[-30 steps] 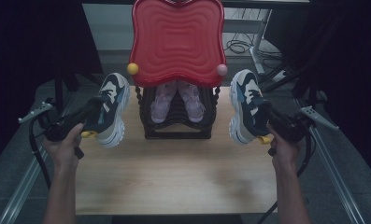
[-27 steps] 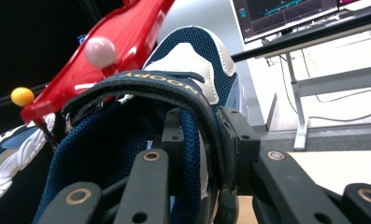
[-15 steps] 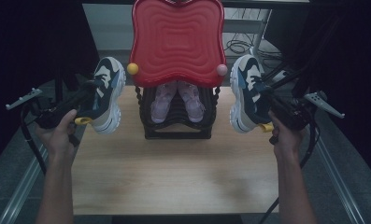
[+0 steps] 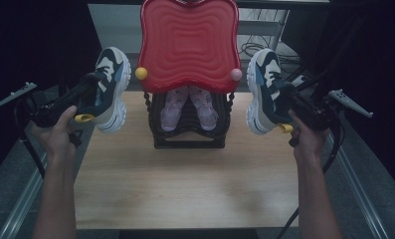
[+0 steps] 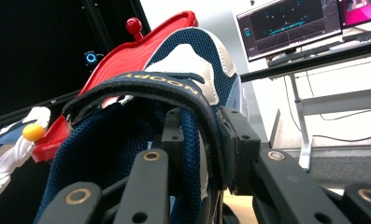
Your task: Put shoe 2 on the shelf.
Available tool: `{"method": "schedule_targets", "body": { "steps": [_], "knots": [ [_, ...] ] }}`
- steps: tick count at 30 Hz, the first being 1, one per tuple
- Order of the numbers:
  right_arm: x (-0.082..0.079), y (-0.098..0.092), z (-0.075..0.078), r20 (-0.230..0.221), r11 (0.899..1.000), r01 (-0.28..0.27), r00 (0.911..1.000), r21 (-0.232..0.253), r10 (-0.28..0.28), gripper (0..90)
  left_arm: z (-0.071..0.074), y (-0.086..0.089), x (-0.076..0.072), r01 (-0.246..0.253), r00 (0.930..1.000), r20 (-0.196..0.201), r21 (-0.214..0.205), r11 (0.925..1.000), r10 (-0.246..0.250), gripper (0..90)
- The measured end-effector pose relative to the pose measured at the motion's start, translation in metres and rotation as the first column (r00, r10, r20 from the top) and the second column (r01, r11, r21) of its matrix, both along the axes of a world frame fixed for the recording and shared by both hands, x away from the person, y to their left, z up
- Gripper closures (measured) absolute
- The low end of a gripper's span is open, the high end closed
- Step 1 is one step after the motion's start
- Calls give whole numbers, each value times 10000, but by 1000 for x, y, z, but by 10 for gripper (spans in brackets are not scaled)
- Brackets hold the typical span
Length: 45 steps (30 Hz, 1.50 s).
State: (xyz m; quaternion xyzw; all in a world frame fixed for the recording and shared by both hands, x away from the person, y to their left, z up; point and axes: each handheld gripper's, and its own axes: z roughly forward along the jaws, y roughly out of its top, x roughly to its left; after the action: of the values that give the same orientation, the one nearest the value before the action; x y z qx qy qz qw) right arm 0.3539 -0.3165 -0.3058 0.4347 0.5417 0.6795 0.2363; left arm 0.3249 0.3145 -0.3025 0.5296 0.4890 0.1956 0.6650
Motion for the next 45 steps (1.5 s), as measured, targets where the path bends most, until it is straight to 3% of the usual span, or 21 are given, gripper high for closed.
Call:
{"method": "schedule_targets", "body": {
  "steps": [8, 20, 24, 34, 45],
  "knots": [
    [6, 3, 24, 159, 9998, 45, 9999, -178, -43, 734, 22, -2, 2, -16, 9994, 354, -8, 10000, 16, 685],
    [17, 15, 59, 305, 9998, -46, 9995, -187, 52, 735, 45, -2, 8, -14, 9988, 491, -114, 9999, 20, 686],
    [19, 20, 73, 535, 9996, -70, 9985, -285, 86, 735, 53, -4, 12, -48, 9984, 556, -87, 10000, 52, 686],
    [29, 36, 94, 535, 9985, -426, 9976, -337, 444, 735, 69, -21, 25, 224, 9978, 630, -107, 9997, -217, 686],
    [40, 57, 113, 351, 9954, -712, 9967, -640, 736, 734, 90, -48, 39, 421, 9965, 718, 240, 9988, -437, 686]
  ]
}}
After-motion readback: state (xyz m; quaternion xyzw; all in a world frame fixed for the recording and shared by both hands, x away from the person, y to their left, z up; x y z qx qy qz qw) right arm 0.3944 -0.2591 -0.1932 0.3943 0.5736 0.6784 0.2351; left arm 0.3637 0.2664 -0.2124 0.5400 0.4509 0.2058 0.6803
